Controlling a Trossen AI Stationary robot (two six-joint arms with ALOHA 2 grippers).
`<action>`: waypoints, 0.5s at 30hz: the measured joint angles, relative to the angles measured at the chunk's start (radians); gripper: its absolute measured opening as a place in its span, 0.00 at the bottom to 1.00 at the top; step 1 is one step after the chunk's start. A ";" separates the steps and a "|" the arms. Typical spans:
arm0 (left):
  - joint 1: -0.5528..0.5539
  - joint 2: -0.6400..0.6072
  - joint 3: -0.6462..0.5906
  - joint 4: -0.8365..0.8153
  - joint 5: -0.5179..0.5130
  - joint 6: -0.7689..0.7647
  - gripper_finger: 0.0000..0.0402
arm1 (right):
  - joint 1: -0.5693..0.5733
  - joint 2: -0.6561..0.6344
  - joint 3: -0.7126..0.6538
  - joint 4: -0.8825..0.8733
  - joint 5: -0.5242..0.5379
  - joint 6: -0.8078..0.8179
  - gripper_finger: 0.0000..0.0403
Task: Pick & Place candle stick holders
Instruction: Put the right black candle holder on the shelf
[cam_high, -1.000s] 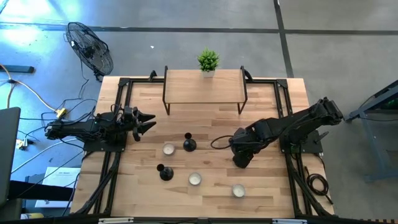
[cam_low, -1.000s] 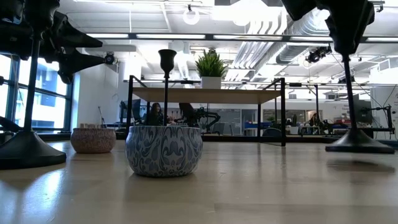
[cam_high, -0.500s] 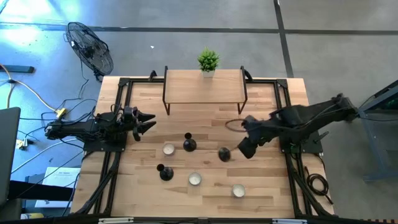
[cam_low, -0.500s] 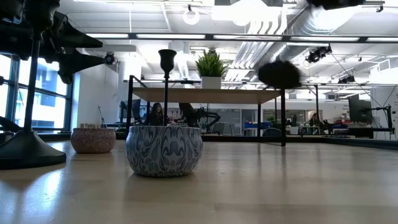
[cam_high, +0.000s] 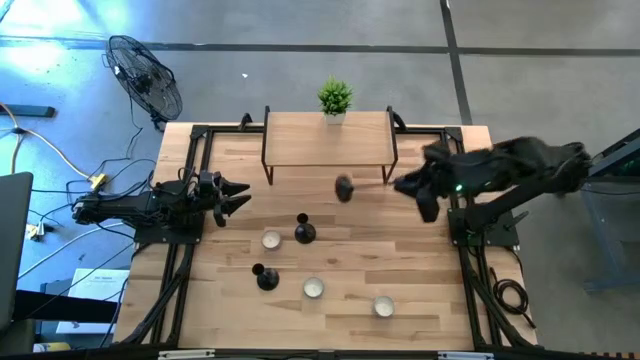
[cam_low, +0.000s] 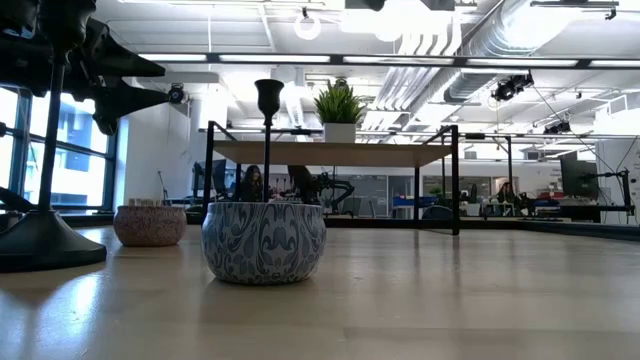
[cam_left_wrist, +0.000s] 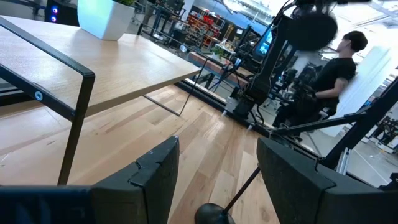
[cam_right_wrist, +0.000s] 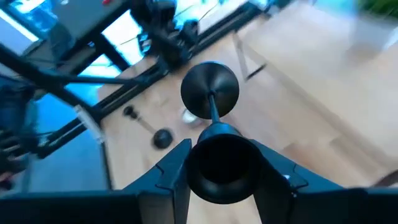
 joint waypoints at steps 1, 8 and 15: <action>0.000 0.000 0.000 0.000 -0.005 0.000 0.53 | 0.000 0.012 0.051 -0.051 0.028 -0.017 0.31; 0.000 0.000 0.000 0.001 -0.037 -0.001 0.53 | -0.085 0.123 0.412 -0.430 0.088 -0.053 0.31; 0.000 0.000 0.000 0.001 -0.051 -0.001 0.53 | -0.277 0.196 0.596 -0.443 0.010 -0.262 0.31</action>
